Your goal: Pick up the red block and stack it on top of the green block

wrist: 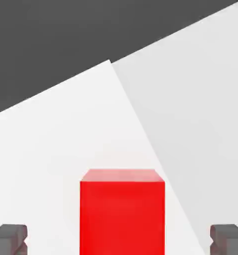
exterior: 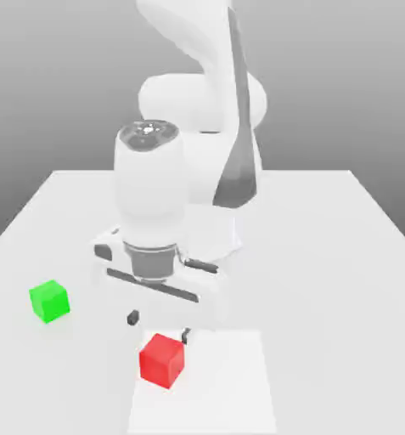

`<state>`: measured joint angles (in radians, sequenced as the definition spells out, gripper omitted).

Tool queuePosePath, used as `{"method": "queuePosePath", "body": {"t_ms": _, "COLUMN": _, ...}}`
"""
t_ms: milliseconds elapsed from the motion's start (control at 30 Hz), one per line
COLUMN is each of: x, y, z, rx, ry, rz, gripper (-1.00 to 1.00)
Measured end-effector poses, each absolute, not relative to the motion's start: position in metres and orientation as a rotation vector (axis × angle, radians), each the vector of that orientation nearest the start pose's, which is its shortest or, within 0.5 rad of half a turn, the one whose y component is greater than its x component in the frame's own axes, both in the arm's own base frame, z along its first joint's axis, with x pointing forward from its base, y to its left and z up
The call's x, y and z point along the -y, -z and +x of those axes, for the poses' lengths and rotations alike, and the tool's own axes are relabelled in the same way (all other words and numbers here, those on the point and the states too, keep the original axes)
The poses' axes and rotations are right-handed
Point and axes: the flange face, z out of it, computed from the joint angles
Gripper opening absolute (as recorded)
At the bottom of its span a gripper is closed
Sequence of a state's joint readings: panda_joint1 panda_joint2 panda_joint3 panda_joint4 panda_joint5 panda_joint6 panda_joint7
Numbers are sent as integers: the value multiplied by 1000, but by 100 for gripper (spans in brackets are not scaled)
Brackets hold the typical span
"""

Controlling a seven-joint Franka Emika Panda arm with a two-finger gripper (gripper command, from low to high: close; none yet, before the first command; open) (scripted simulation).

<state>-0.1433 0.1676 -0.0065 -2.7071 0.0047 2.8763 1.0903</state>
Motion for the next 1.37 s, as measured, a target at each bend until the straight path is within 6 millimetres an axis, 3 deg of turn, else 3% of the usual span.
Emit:
{"method": "queuePosePath", "body": {"t_ms": 67, "x": 60, "y": -154, "z": 397, "rx": -1832, "ry": 1, "rz": -2552, "gripper": 0}}
{"method": "queuePosePath", "body": {"t_ms": 100, "x": 60, "y": -147, "z": 397, "rx": -1832, "ry": 0, "rz": -2552, "gripper": -100}}
{"method": "queuePosePath", "body": {"t_ms": 333, "x": 60, "y": -147, "z": 397, "rx": -1831, "ry": 2, "rz": -2552, "gripper": -100}}
{"method": "queuePosePath", "body": {"t_ms": 533, "x": 62, "y": -202, "z": 396, "rx": -1840, "ry": 1, "rz": -2546, "gripper": -100}}
{"method": "queuePosePath", "body": {"t_ms": 667, "x": 131, "y": -218, "z": 372, "rx": -2154, "ry": 5, "rz": -2292, "gripper": -100}}
{"method": "queuePosePath", "body": {"t_ms": 800, "x": 193, "y": -229, "z": 334, "rx": -2452, "ry": 6, "rz": -1974, "gripper": -100}}
{"method": "queuePosePath", "body": {"t_ms": 1033, "x": 271, "y": -244, "z": 253, "rx": -2833, "ry": 3, "rz": -1362, "gripper": -100}}
{"method": "queuePosePath", "body": {"t_ms": 1100, "x": 281, "y": -237, "z": 240, "rx": -2877, "ry": 2, "rz": -1260, "gripper": -100}}
{"method": "queuePosePath", "body": {"t_ms": 1267, "x": 284, "y": -192, "z": 236, "rx": -2889, "ry": 1, "rz": -1231, "gripper": -100}}
{"method": "queuePosePath", "body": {"t_ms": 1300, "x": 284, "y": -184, "z": 235, "rx": -2890, "ry": 1, "rz": -1229, "gripper": 100}}
{"method": "queuePosePath", "body": {"t_ms": 1367, "x": 284, "y": -184, "z": 235, "rx": -2890, "ry": 2, "rz": -1230, "gripper": 100}}
